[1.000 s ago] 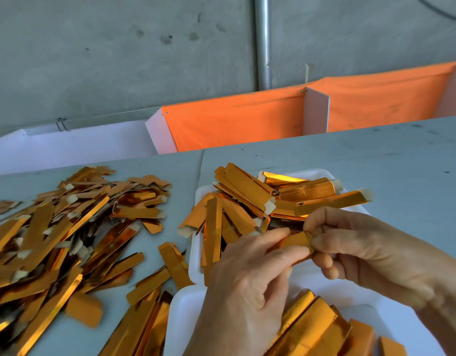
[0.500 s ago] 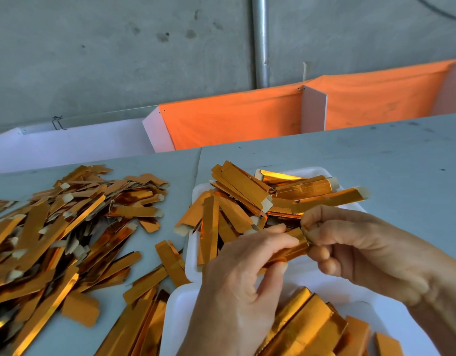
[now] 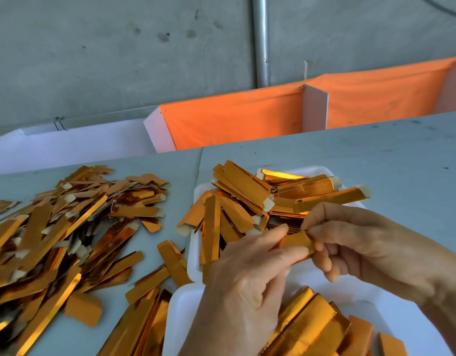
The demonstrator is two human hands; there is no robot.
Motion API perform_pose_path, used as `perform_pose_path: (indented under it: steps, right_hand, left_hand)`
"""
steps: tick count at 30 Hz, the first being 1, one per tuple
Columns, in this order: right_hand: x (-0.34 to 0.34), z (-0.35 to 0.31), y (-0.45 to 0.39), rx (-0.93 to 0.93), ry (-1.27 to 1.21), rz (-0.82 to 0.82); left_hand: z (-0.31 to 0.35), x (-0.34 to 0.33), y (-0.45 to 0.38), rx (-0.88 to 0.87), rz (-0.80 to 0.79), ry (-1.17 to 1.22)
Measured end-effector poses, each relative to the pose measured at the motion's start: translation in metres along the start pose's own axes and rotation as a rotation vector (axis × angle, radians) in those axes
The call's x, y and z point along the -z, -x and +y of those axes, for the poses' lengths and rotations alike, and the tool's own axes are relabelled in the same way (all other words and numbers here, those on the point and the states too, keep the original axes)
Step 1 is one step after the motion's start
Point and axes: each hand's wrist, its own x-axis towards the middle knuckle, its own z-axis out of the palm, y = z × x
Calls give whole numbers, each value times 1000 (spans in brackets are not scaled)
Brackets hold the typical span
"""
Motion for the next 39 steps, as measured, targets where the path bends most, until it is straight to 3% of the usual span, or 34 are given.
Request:
perform_pose_path:
  steps: [11, 18, 30, 34, 39]
  right_hand:
    - [11, 6, -3, 8, -252, -181]
    - [4, 15, -7, -18, -338, -200]
    - [2, 17, -9, -98, -268, -206]
    - [4, 17, -9, -219, -226, -338]
    - [2, 15, -8, -159, -257, -434]
  left_hand:
    - [5, 4, -3, 115, -44, 355]
    - [6, 8, -5, 205, -102, 565]
    - [9, 5, -5, 298, -81, 511]
    - [14, 3, -5, 300, -9, 413]
    - [21, 1, -6, 229, -58, 297]
